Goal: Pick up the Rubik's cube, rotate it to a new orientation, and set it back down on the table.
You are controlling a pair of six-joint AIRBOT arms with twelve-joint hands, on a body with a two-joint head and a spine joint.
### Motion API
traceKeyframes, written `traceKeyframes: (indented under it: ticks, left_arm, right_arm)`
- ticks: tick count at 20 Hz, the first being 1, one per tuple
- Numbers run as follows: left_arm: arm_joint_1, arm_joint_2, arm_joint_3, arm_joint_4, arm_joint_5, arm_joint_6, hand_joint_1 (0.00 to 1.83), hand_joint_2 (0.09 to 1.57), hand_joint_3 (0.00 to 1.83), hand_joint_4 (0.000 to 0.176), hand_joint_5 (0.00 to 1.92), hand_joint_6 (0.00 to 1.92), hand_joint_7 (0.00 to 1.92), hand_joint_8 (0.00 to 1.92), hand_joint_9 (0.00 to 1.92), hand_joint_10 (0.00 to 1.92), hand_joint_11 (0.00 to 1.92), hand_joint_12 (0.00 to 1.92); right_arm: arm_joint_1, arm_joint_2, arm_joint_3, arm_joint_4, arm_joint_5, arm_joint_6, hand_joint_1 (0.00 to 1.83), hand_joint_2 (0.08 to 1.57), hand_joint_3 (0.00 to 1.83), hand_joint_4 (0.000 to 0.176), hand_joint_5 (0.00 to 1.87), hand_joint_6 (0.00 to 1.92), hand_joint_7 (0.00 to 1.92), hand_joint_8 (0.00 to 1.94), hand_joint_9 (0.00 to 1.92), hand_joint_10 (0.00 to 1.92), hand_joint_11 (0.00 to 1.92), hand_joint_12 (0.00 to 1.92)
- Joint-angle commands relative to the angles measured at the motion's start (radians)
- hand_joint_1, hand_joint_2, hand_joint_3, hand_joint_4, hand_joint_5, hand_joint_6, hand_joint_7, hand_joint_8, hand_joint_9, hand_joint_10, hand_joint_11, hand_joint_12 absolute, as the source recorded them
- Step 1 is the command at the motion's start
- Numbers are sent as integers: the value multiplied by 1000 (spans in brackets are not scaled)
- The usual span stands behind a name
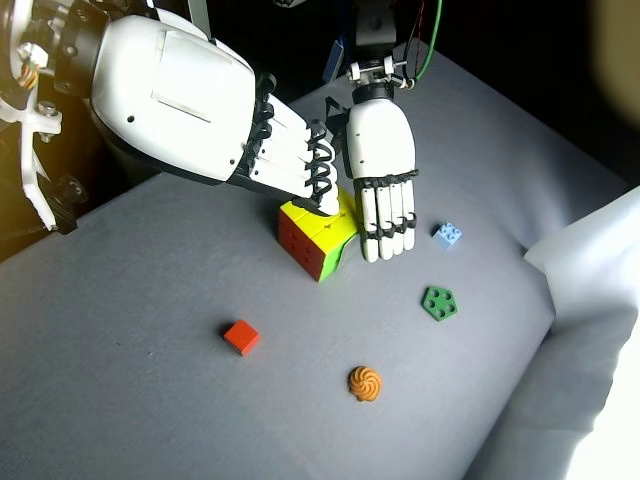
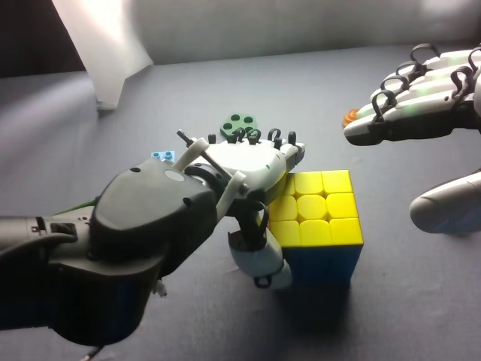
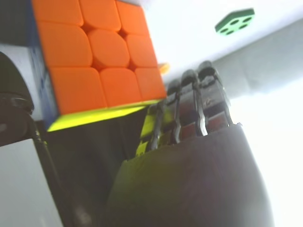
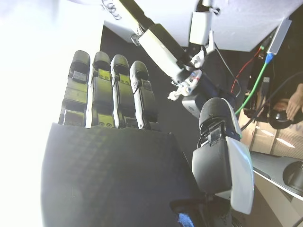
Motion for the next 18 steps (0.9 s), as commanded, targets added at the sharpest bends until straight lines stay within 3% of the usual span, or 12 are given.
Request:
traceKeyframes:
  ticks: [1, 10, 16, 18]
  left_arm:
    - [-15, -6, 1, 42, -21, 0, 1120, 811, 1, 0, 19, 5, 0, 0, 0, 0, 0, 0]
    - [-19, -33, 20, -23, -28, 24, 1065, 829, 7, 0, 2, 0, 0, 0, 0, 0, 0, 0]
    - [-33, -64, 40, -64, -50, 33, 1091, 825, 2, 0, 0, 0, 0, 0, 0, 0, 0, 0]
    - [-34, -74, 48, -68, -50, 33, 1094, 813, 0, 0, 0, 0, 0, 0, 0, 0, 0, 0]
  right_arm:
    - [17, 1, -3, 32, -55, 1, 0, 1172, 0, 0, 171, 0, 139, 0, 101, 0, 0, 198]
    - [17, 1, -3, 32, -54, -1, 0, 1175, 0, 0, 223, 4, 194, 3, 150, 5, 0, 323]
    - [17, 0, -3, 32, -54, 0, 0, 1180, 2, 0, 173, 0, 159, 2, 123, 2, 0, 245]
    - [17, 0, -3, 32, -54, 0, 0, 1176, 0, 0, 204, 6, 188, 5, 155, 8, 0, 355]
